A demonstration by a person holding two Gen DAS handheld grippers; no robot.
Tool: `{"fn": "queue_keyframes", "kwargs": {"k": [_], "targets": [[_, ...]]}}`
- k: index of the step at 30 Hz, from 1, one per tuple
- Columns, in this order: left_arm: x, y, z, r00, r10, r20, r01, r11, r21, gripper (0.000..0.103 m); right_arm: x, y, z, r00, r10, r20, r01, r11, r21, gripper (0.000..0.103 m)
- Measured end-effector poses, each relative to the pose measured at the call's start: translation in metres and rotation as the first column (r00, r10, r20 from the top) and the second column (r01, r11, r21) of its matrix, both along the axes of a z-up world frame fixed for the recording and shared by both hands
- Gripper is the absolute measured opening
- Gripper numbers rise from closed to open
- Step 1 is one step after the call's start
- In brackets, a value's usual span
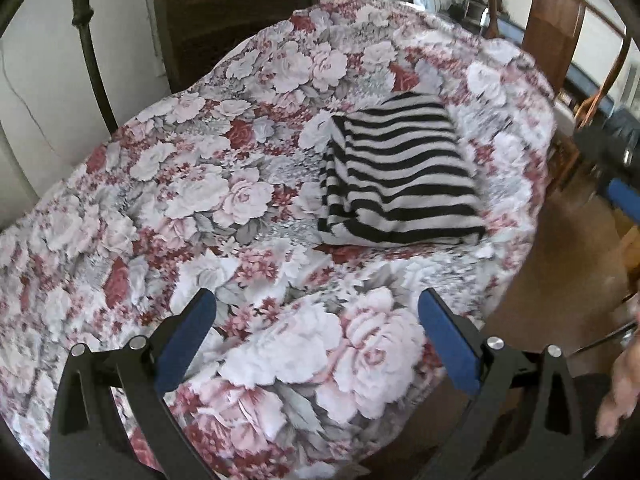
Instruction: Fold small clothes
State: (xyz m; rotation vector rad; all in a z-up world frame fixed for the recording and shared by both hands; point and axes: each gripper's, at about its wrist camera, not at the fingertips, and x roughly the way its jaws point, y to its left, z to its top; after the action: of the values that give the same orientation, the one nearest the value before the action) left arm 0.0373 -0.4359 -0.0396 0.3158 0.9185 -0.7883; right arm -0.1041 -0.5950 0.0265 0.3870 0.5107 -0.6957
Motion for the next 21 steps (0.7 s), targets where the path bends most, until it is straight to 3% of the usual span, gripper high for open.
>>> {"fn": "queue_keyframes", "kwargs": {"k": [6, 9, 15, 18, 21], "targets": [[-0.009, 0.012, 0.021, 0.995, 0.039, 0.090, -0.040, 0.999, 0.012, 0.098, -0.013, 0.025, 0.007, 0.999, 0.042, -0.009, -0.042, 0.999, -0.032, 0.100], [-0.009, 0.020, 0.033, 0.996, 0.044, 0.071, -0.042, 0.999, -0.034, 0.098, -0.023, 0.035, 0.012, 0.999, 0.043, 0.004, -0.042, 0.997, -0.058, 0.100], [-0.014, 0.032, 0.050, 0.998, 0.045, 0.052, -0.040, 0.994, -0.098, 0.098, -0.040, 0.047, 0.023, 0.996, -0.057, 0.065, 0.064, 0.992, -0.111, 0.100], [-0.021, 0.033, 0.057, 0.996, 0.038, 0.076, -0.031, 0.995, -0.094, 0.098, -0.049, 0.055, 0.028, 0.990, -0.061, 0.125, 0.079, 0.987, -0.140, 0.100], [-0.031, 0.034, 0.065, 0.994, 0.018, 0.110, -0.006, 0.994, -0.109, 0.098, -0.045, 0.058, 0.028, 0.995, -0.030, 0.092, 0.044, 0.988, -0.146, 0.100]]}}
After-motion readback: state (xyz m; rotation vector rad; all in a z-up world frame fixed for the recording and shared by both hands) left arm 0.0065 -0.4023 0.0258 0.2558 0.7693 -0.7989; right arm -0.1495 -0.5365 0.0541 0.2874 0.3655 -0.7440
